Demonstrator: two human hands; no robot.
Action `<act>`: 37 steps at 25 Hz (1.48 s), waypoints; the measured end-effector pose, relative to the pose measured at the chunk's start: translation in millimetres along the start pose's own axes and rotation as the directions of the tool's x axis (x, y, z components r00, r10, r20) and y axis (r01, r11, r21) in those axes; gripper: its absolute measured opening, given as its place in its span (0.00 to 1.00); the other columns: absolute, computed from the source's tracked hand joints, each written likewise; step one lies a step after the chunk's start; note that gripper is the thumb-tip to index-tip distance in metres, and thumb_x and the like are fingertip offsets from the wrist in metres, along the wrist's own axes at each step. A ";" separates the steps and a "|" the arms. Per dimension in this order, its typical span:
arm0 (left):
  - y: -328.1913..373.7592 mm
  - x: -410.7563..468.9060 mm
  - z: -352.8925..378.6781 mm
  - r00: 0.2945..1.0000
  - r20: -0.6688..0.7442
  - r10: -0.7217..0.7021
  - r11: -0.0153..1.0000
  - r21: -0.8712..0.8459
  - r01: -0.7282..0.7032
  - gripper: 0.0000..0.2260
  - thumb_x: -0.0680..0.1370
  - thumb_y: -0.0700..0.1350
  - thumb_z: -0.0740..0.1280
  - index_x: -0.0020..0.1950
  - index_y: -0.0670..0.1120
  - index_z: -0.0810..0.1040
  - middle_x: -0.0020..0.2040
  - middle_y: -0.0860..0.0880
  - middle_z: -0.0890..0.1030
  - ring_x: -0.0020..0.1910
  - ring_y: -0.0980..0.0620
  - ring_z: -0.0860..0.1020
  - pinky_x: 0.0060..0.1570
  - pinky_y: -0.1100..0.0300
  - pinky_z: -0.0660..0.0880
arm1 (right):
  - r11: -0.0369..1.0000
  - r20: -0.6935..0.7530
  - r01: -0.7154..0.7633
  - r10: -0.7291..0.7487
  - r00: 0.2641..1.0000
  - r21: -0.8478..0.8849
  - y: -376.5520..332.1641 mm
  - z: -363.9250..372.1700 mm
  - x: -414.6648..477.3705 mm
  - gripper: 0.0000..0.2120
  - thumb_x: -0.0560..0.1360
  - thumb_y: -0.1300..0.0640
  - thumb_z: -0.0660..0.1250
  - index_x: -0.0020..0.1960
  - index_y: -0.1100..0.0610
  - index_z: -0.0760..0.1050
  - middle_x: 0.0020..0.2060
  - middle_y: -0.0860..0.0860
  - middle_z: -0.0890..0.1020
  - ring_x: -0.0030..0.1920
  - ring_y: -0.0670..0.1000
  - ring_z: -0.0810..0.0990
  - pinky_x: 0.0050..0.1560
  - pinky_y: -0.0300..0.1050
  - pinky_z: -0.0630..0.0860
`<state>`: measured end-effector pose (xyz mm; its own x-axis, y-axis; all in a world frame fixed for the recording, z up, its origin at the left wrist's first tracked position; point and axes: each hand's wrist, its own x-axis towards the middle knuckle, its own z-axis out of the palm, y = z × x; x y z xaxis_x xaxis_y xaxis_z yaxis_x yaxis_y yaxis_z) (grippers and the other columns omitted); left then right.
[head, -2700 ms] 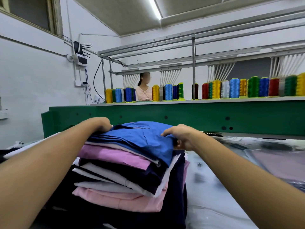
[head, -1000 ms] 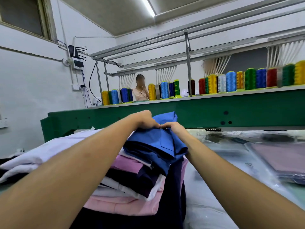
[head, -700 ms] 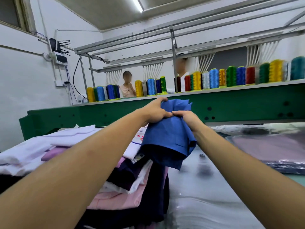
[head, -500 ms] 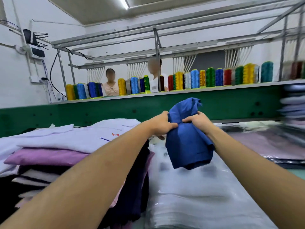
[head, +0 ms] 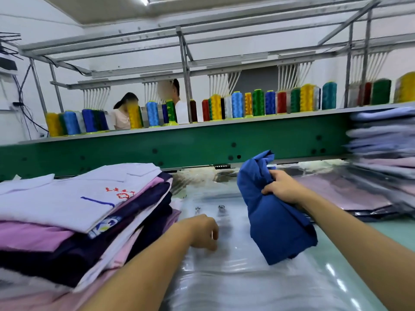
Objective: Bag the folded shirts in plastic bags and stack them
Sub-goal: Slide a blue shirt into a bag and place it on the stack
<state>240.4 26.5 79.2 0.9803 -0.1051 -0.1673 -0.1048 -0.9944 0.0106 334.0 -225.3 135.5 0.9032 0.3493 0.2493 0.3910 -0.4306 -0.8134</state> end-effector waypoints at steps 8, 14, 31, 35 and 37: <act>-3.9 7.9 6.2 0.993 -0.113 -0.025 0.942 0.331 0.062 0.11 0.82 0.44 0.58 0.58 0.44 0.77 0.59 0.39 0.78 0.54 0.39 0.78 0.45 0.53 0.68 | 0.980 0.031 0.146 -0.143 0.989 -0.132 -17.0 -28.7 6.0 0.07 0.71 0.72 0.65 0.46 0.63 0.76 0.40 0.59 0.80 0.40 0.55 0.77 0.41 0.50 0.72; -3.6 27.1 -1.1 0.924 -0.373 -0.088 0.948 0.254 0.193 0.16 0.85 0.52 0.56 0.54 0.45 0.79 0.53 0.43 0.82 0.52 0.40 0.81 0.46 0.53 0.75 | 0.908 0.141 0.375 -0.352 0.925 -0.189 -39.9 -5.9 -16.6 0.28 0.68 0.77 0.59 0.38 0.43 0.77 0.37 0.33 0.79 0.40 0.35 0.75 0.42 0.33 0.71; -16.0 39.5 -45.8 0.672 -0.648 -0.359 0.708 -0.658 -0.257 0.12 0.84 0.53 0.60 0.53 0.51 0.83 0.46 0.58 0.84 0.27 0.54 0.80 0.23 0.59 0.75 | 0.862 0.413 0.270 -0.079 0.907 -0.428 23.0 61.7 -25.4 0.30 0.74 0.65 0.55 0.74 0.47 0.69 0.70 0.52 0.75 0.67 0.56 0.74 0.64 0.46 0.71; 1.8 32.8 -51.5 0.676 -0.736 0.046 0.970 -0.130 -0.208 0.14 0.84 0.54 0.61 0.60 0.51 0.83 0.51 0.53 0.85 0.46 0.51 0.82 0.48 0.53 0.77 | 0.822 0.401 0.149 0.103 0.910 -0.549 16.5 58.2 -13.8 0.23 0.78 0.62 0.54 0.72 0.52 0.70 0.66 0.56 0.76 0.62 0.60 0.76 0.62 0.52 0.74; 9.4 31.5 -52.3 0.719 -0.666 0.201 0.970 0.033 -0.241 0.14 0.84 0.52 0.60 0.61 0.49 0.82 0.54 0.50 0.84 0.52 0.48 0.80 0.52 0.52 0.75 | 0.826 0.385 0.137 0.103 0.917 -0.547 5.3 56.6 -7.9 0.26 0.78 0.63 0.54 0.74 0.50 0.70 0.66 0.55 0.77 0.62 0.59 0.76 0.62 0.49 0.73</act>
<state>279.0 13.5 125.6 0.7949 -0.2804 0.5381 -0.3436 -0.9390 0.0182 318.9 -183.3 99.5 0.8004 0.5967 -0.0573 0.5436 -0.7629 -0.3500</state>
